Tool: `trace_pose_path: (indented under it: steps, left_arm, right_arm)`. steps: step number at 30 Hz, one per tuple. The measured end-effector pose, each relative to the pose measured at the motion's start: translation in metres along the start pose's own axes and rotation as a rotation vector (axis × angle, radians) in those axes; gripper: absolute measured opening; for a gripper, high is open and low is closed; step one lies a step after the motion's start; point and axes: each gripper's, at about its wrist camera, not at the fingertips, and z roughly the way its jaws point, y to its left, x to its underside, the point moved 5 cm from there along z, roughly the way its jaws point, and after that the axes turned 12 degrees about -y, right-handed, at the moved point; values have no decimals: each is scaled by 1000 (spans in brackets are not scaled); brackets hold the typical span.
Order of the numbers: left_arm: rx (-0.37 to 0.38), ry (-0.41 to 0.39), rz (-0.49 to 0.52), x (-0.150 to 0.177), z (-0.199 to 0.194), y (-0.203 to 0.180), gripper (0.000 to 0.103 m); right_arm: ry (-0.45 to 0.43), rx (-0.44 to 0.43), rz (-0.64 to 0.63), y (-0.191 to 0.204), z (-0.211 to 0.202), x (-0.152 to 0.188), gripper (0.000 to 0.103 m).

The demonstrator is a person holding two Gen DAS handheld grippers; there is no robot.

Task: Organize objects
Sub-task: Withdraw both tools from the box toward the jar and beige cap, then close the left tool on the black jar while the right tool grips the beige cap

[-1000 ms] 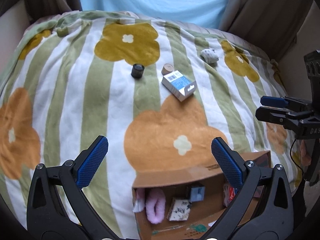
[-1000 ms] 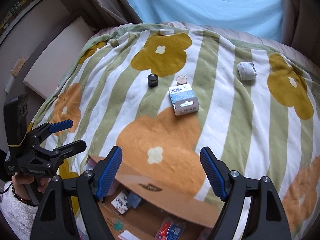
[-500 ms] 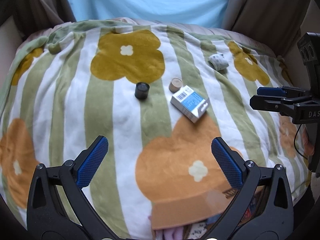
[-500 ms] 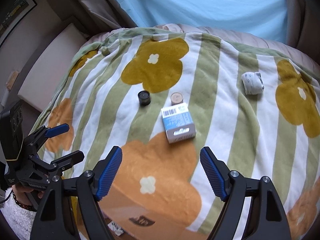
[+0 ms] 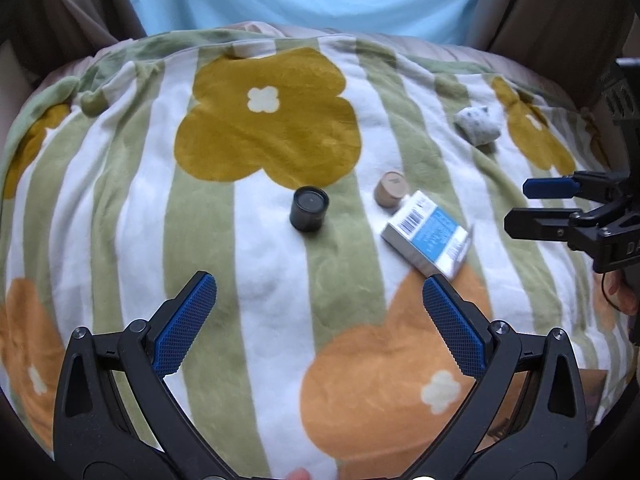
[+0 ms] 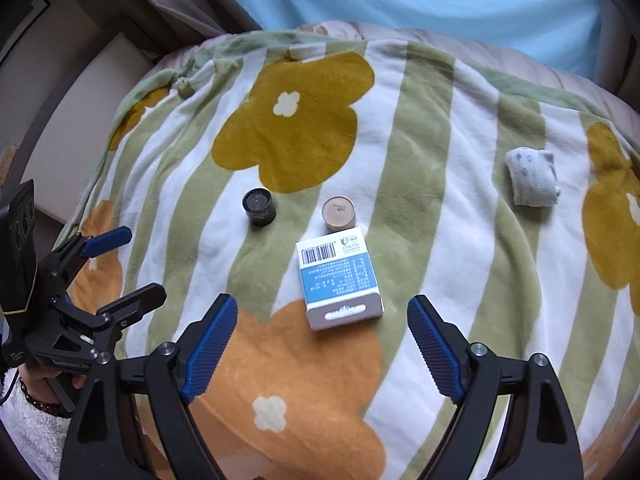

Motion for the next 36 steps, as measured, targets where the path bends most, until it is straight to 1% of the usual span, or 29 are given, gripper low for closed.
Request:
trace_pose_path:
  steps: [3, 8, 13, 15, 17, 21, 23, 25, 27, 29, 33, 34, 35, 36]
  left_arm:
    - [-8, 12, 20, -2, 17, 3, 103]
    - [3, 25, 21, -8, 40, 9, 103]
    - [3, 41, 33, -14, 68, 14, 103]
    - [0, 53, 44, -15, 80, 15, 102]
    - [4, 62, 50, -15, 92, 16, 96]
    - [10, 72, 61, -14, 111, 17, 91]
    - [23, 83, 66, -13, 118, 17, 82]
    - [29, 95, 74, -11, 126, 16, 78]
    - [33, 100, 80, -9, 131, 14, 76]
    - [42, 99, 83, -7, 134, 13, 71]
    - [54, 98, 85, -7, 139, 12, 64]
    - [63, 96, 80, -7, 140, 12, 60]
    - [70, 97, 79, -7, 140, 11, 54]
    - [73, 99, 83, -7, 142, 10, 51]
  right_arm:
    - [-2, -7, -3, -2, 12, -7, 86]
    - [10, 11, -3, -6, 36, -19, 86]
    - [29, 64, 9, -14, 61, -31, 86]
    - [28, 111, -26, -16, 74, -36, 86]
    - [26, 111, -36, -15, 84, -39, 86]
    - [47, 92, -21, -17, 106, -42, 86]
    - [49, 92, -22, -17, 112, -42, 86]
    - [59, 92, -20, -18, 119, -41, 86]
    - [66, 99, -18, -19, 124, -40, 84]
    - [70, 98, -16, -20, 128, -39, 75]
    - [86, 98, -11, -22, 135, -35, 69]
    - [90, 97, -11, -22, 137, -34, 65]
    - [92, 96, -9, -23, 138, -34, 61]
    - [96, 93, -6, -23, 140, -33, 60]
